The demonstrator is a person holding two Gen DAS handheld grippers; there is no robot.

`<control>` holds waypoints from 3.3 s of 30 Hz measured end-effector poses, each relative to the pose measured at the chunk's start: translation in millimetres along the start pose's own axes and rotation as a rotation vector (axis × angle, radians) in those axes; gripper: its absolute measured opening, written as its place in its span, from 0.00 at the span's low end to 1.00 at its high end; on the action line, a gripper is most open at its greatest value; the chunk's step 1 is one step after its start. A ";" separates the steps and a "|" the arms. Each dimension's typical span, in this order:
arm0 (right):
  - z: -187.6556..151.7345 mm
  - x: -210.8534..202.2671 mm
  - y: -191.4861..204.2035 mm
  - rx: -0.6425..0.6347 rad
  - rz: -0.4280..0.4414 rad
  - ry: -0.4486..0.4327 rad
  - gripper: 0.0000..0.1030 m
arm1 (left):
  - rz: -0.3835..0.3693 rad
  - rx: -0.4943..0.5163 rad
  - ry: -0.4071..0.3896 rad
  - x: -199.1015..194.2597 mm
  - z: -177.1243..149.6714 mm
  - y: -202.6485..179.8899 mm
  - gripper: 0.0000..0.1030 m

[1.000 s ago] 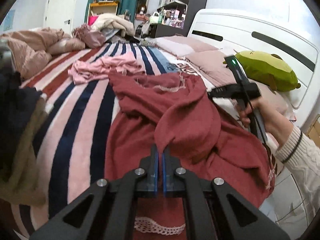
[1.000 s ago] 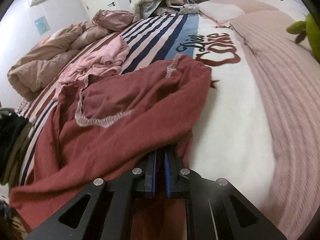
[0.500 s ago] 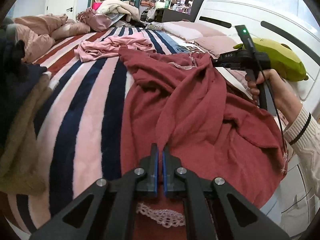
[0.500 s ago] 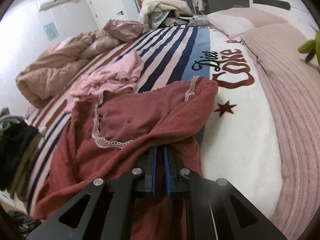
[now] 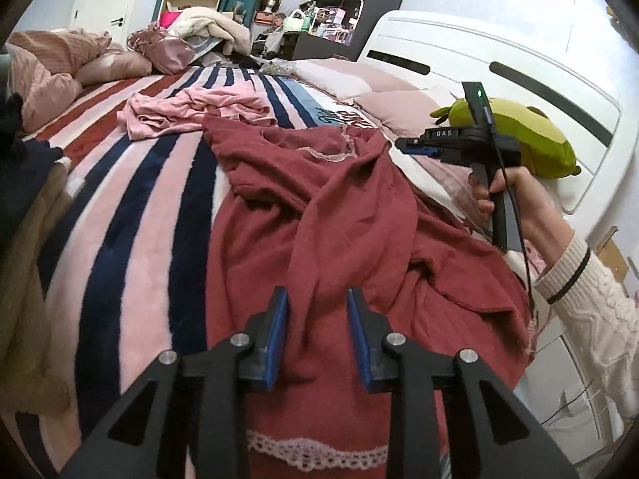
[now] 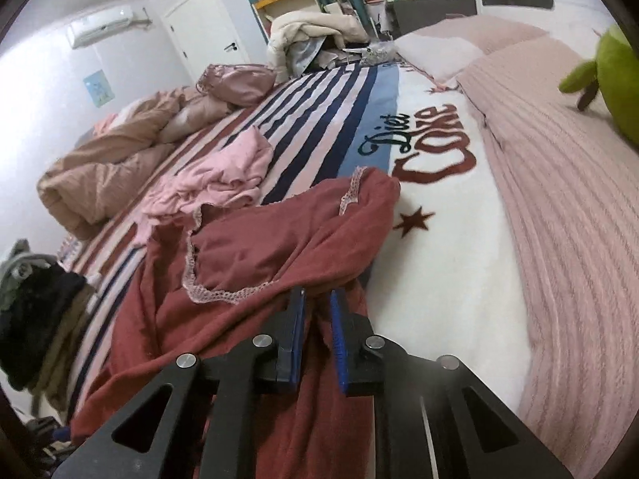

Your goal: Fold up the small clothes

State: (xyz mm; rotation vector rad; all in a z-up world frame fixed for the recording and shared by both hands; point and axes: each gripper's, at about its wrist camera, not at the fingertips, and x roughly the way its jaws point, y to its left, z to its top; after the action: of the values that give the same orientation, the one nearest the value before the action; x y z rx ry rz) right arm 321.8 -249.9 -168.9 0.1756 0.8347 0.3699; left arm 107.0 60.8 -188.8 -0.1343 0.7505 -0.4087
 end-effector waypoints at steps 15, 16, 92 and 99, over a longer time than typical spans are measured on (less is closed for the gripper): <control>9.2 59.8 30.2 -0.072 -0.031 0.075 0.12 | 0.028 -0.017 0.033 6.8 -3.7 4.0 0.12; 7.7 49.2 24.4 -0.038 -0.028 0.048 0.22 | 0.028 -0.018 0.030 5.9 -3.5 3.9 0.12; -210.6 -179.0 55.0 -0.062 0.373 -0.033 0.04 | 0.062 0.008 -0.065 -73.4 -38.9 -33.6 0.06; -211.9 -229.5 71.8 -0.049 0.490 -0.130 0.04 | 0.017 0.011 -0.193 -136.0 -30.9 -45.0 0.06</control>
State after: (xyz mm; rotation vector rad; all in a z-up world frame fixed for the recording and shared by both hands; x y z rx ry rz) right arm 4.4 -270.8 -129.7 0.3566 0.6476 0.8286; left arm -17.6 75.9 -113.2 -0.1550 0.5591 -0.3781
